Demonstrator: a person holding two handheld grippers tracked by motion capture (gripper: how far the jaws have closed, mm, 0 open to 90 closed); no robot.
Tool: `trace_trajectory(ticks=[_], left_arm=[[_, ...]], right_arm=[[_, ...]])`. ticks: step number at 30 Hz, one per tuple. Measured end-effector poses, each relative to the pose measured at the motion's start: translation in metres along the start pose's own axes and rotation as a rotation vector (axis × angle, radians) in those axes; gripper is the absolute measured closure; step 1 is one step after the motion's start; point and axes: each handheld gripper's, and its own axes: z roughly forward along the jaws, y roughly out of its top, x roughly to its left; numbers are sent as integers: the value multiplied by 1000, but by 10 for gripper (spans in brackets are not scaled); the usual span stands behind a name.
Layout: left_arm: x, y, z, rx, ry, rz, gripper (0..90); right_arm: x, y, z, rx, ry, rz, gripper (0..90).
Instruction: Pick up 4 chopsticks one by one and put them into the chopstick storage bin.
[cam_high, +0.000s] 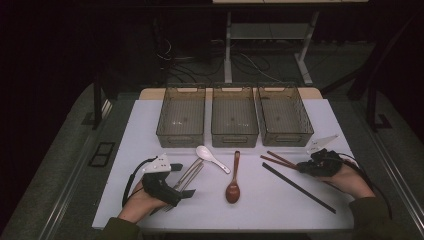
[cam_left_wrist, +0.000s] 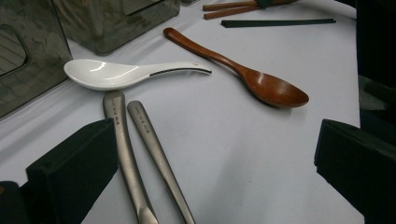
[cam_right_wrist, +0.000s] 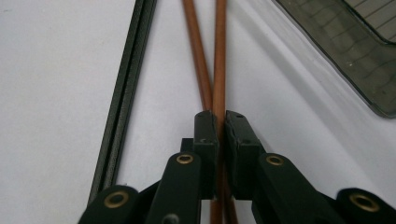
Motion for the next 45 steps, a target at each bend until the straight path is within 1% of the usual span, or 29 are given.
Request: trace_trajectory(ticks=[1, 2, 3, 6, 7, 8, 9, 10, 11, 12, 13, 15, 16, 18, 19, 20, 21, 23, 24, 26, 27, 28, 32, 34, 37, 40, 42, 43, 45], left_arm=[[0, 0, 0, 1, 0, 0, 0], [0, 0, 0, 1, 0, 0, 0], [0, 0, 0, -3, 1, -2, 0], [0, 0, 0, -2, 2, -3, 0], [0, 0, 0, -3, 2, -4, 0], [0, 0, -1, -3, 2, -4, 0], [0, 0, -1, -1, 2, -3, 0], [1, 0, -1, 0, 0, -4, 0], [1, 0, -1, 1, 0, -3, 0], [1, 0, -1, 2, 0, -2, 0], [1, 0, -1, 2, 0, -2, 0], [1, 0, -1, 3, 1, -2, 0], [1, 0, 0, 3, 1, -2, 0], [1, 0, 0, 1, 0, 0, 0], [0, 0, 0, 1, 0, 0, 0], [0, 0, 0, 2, -1, 2, 0], [0, 0, 0, 2, -1, 3, 0], [0, 0, -1, 1, 0, 4, 0], [0, 0, 0, -1, 1, 2, 0], [0, 0, 0, 3, 1, 2, 0], [0, 0, 0, 3, 1, 2, 0], [0, 0, 0, 2, 1, 0, 0], [0, 0, 0, 8, 3, 4, 0], [-1, 0, 0, 4, 3, 6, 0], [0, 0, -1, 1, 4, 5, 0], [0, 0, -1, 1, 4, 7, 0], [-1, -1, -1, -1, 4, 4, 0], [0, -1, -1, 0, 4, 5, 0], [0, -1, -1, -2, 6, 3, 0]], right_arm=[[-1, -1, -1, -1, 8, 13, 848], [-1, -1, -1, -1, 8, 13, 848], [-1, -3, -2, 0, 20, 26, 849], [-2, -4, -4, 0, 25, 39, 849], [-1, -5, -5, 0, 27, 53, 849], [-2, -6, -6, -14, 49, 77, 849], [-2, -7, -6, -13, 44, 79, 848], [-2, -8, -6, -8, 52, 89, 847], [-2, -8, -5, -10, 63, 92, 847], [-2, -8, -5, -10, 63, 92, 847], [-1, -8, -4, -6, 44, 79, 843], [-1, -7, -4, -7, 43, 72, 837], [-1, -7, -4, -11, 19, 64, 813], [-2, -8, -4, -19, 17, 62, 728], [-2, -8, -4, -22, 0, 62, 708], [-2, -8, -4, -22, 0, 62, 708], [-3, -8, -5, -22, -3, 68, 677], [-4, -10, -7, -40, -14, 78, 592], [-4, -10, -7, -40, -14, 78, 592], [-4, -10, -8, -55, -20, 82, 525], [-4, -10, -9, -62, -24, 86, 510], [-4, -10, -10, -73, -36, 91, 465], [-3, -10, -14, -93, -48, 98, 417], [-1, -11, -16, -108, -55, 92, 396], [3, -12, -22, -129, -67, 106, 377], [8, -14, -27, -152, -56, 126, 352], [11, -15, -29, -167, -56, 126, 342], [15, -17, -31, -177, -55, 134, 331], [16, -18, -32, -187, -55, 133, 330]])
